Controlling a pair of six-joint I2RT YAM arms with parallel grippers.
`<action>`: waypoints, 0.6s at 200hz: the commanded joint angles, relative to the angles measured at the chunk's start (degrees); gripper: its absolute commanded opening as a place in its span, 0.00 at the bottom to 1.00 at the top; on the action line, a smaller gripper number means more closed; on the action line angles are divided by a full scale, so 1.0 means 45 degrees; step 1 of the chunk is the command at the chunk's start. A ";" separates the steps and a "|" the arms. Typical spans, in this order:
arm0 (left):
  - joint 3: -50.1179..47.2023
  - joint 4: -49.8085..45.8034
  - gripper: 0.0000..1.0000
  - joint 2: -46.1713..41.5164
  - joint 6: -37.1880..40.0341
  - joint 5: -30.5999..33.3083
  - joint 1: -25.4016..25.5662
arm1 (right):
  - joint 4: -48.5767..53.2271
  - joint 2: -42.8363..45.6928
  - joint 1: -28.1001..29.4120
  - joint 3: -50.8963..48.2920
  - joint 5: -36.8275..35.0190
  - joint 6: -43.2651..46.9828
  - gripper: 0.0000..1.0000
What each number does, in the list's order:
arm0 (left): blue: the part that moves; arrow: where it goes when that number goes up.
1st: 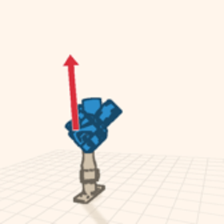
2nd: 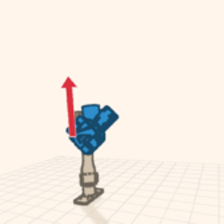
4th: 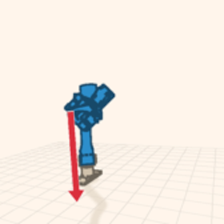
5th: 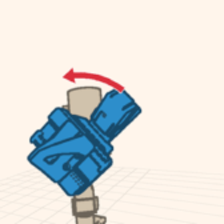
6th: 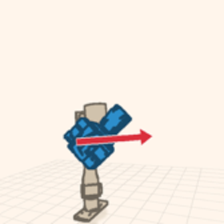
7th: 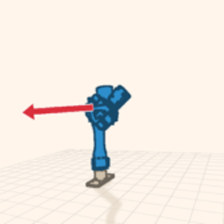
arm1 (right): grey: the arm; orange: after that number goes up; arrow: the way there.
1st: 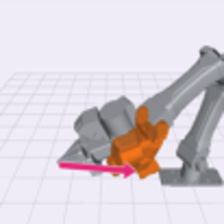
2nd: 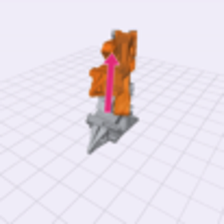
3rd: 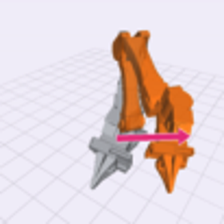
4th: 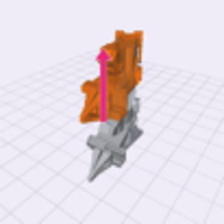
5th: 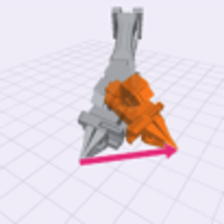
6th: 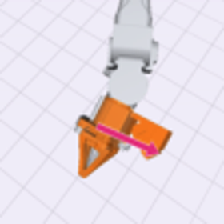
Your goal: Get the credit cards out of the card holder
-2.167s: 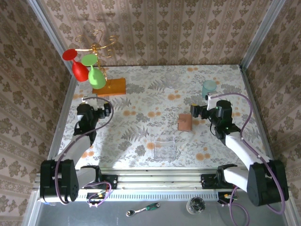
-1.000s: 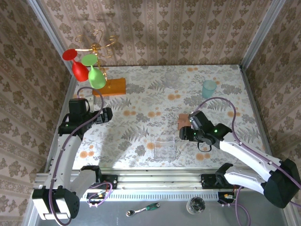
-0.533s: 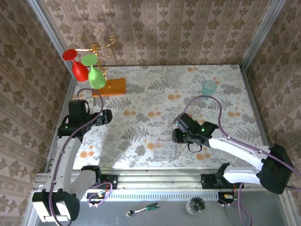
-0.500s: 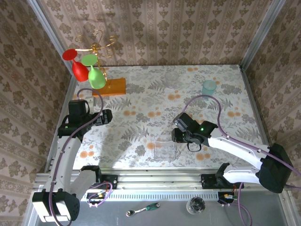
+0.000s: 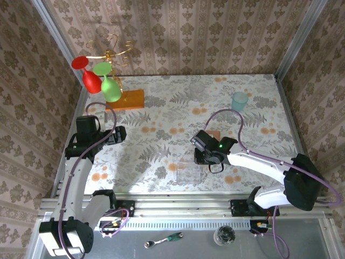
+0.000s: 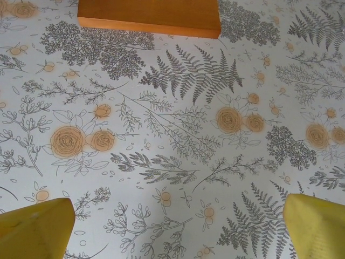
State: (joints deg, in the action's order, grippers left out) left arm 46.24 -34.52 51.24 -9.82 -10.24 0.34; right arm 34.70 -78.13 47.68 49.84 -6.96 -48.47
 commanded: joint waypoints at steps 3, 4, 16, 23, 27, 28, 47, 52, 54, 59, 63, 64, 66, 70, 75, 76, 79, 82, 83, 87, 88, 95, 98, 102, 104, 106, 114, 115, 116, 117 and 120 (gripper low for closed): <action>-0.0105 -0.0211 1.00 -0.0108 0.0308 0.0211 0.0022 | -0.0070 -0.0451 0.0100 0.0397 -0.0409 -0.0437 0.29; -0.0092 -0.0215 1.00 -0.0113 0.0308 0.0218 0.0022 | -0.0082 -0.0548 0.0094 0.0392 -0.0408 -0.0439 0.29; -0.0097 -0.0219 1.00 -0.0127 0.0324 0.0313 0.0007 | -0.0113 -0.0845 0.0122 0.0531 -0.0384 -0.0438 0.28; -0.0086 -0.0232 1.00 -0.0119 0.0336 0.0336 0.0019 | -0.0104 -0.0966 0.0131 0.0585 -0.0387 -0.0436 0.27; -0.0077 -0.0247 1.00 -0.0120 0.0341 0.0353 0.0022 | -0.0081 -0.1036 0.0138 0.0617 -0.0394 -0.0434 0.27; -0.0078 -0.0242 1.00 -0.0129 0.0344 0.0347 0.0013 | -0.0077 -0.1046 0.0133 0.0620 -0.0400 -0.0427 0.27; -0.0103 -0.0248 1.00 -0.0237 0.0386 0.0361 0.0022 | -0.0130 -0.1149 0.0167 0.0625 -0.0472 -0.0363 0.24; -0.0103 -0.0228 1.00 -0.0269 0.0385 0.0380 0.0023 | -0.0132 -0.1139 0.0181 0.0631 -0.0502 -0.0329 0.23; -0.0100 -0.0221 1.00 -0.0273 0.0396 0.0381 0.0027 | -0.0147 -0.1131 0.0184 0.0625 -0.0528 -0.0325 0.23; -0.0102 -0.0209 1.00 -0.0305 0.0401 0.0376 0.0031 | -0.0152 -0.1129 0.0175 0.0623 -0.0575 -0.0313 0.22; -0.0117 -0.0204 1.00 -0.0313 0.0387 0.0371 0.0025 | -0.0148 -0.1097 0.0184 0.0608 -0.0619 -0.0304 0.22; -0.0118 -0.0200 1.00 -0.0313 0.0387 0.0371 0.0034 | -0.0150 -0.1096 0.0185 0.0606 -0.0630 -0.0304 0.22; -0.0119 -0.0180 1.00 -0.0333 0.0387 0.0369 0.0030 | -0.0147 -0.1096 0.0185 0.0604 -0.0667 -0.0299 0.21; -0.0119 -0.0180 1.00 -0.0340 0.0386 0.0369 0.0036 | -0.0142 -0.1105 0.0179 0.0593 -0.0722 -0.0275 0.21; -0.0121 -0.0148 1.00 -0.0338 0.0403 0.0361 0.0023 | -0.0135 -0.1098 0.0168 0.0599 -0.0780 -0.0259 0.20; -0.0120 -0.0144 1.00 -0.0335 0.0405 0.0371 0.0033 | -0.0134 -0.1097 0.0167 0.0601 -0.0779 -0.0262 0.20; -0.0126 -0.0158 1.00 -0.0340 0.0406 0.0380 0.0024 | -0.0116 -0.1127 0.0166 0.0610 -0.0824 -0.0262 0.19; -0.0130 -0.0133 1.00 -0.0339 0.0406 0.0381 0.0030 | -0.0089 -0.1121 0.0171 0.0616 -0.0861 -0.0252 0.19; -0.0134 -0.0137 1.00 -0.0336 0.0406 0.0381 0.0036 | -0.0081 -0.1128 0.0178 0.0629 -0.0878 -0.0239 0.19; -0.0121 -0.0158 1.00 -0.0337 0.0405 0.0380 0.0023 | -0.0057 -0.1122 0.0185 0.0641 -0.0926 -0.0234 0.19; -0.0120 -0.0159 1.00 -0.0335 0.0415 0.0380 0.0033 | -0.0056 -0.1128 0.0175 0.0651 -0.0940 -0.0230 0.18; -0.0120 -0.0138 1.00 -0.0347 0.0403 0.0380 0.0037 | -0.0030 -0.1108 0.0178 0.0647 -0.1000 -0.0228 0.18; -0.0129 -0.0131 1.00 -0.0352 0.0406 0.0381 0.0027 | -0.0034 -0.1124 0.0172 0.0650 -0.1027 -0.0223 0.17; -0.0137 -0.0128 1.00 -0.0347 0.0405 0.0371 0.0032 | -0.0053 -0.1114 0.0174 0.0660 -0.1064 -0.0201 0.17; -0.0143 -0.0118 1.00 -0.0341 0.0406 0.0359 0.0030 | -0.0054 -0.1120 0.0183 0.0642 -0.1078 -0.0205 0.16; -0.0140 -0.0120 1.00 -0.0340 0.0406 0.0346 0.0024 | -0.0054 -0.1126 0.0170 0.0657 -0.1087 -0.0201 0.16; -0.0139 -0.0082 1.00 -0.0313 0.0393 0.0311 0.0038 | -0.0036 -0.1147 0.0178 0.0666 -0.1100 -0.0206 0.16; -0.0139 -0.0082 1.00 -0.0313 0.0400 0.0297 0.0030 | -0.0026 -0.1160 0.0182 0.0664 -0.1095 -0.0206 0.16; -0.0139 -0.0072 1.00 -0.0323 0.0393 0.0290 0.0026 | -0.0011 -0.1157 0.0184 0.0663 -0.1102 -0.0196 0.15; -0.0139 -0.0058 1.00 -0.0328 0.0399 0.0277 0.0024 | -0.0013 -0.1155 0.0185 0.0672 -0.1106 -0.0191 0.15; -0.0143 -0.0047 1.00 -0.0327 0.0388 0.0270 0.0037 | -0.0015 -0.1169 0.0185 0.0680 -0.1109 -0.0199 0.15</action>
State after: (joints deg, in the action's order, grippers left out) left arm 46.19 -34.50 50.50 -9.34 -9.15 0.34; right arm 34.30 -82.78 48.07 51.07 -8.71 -48.82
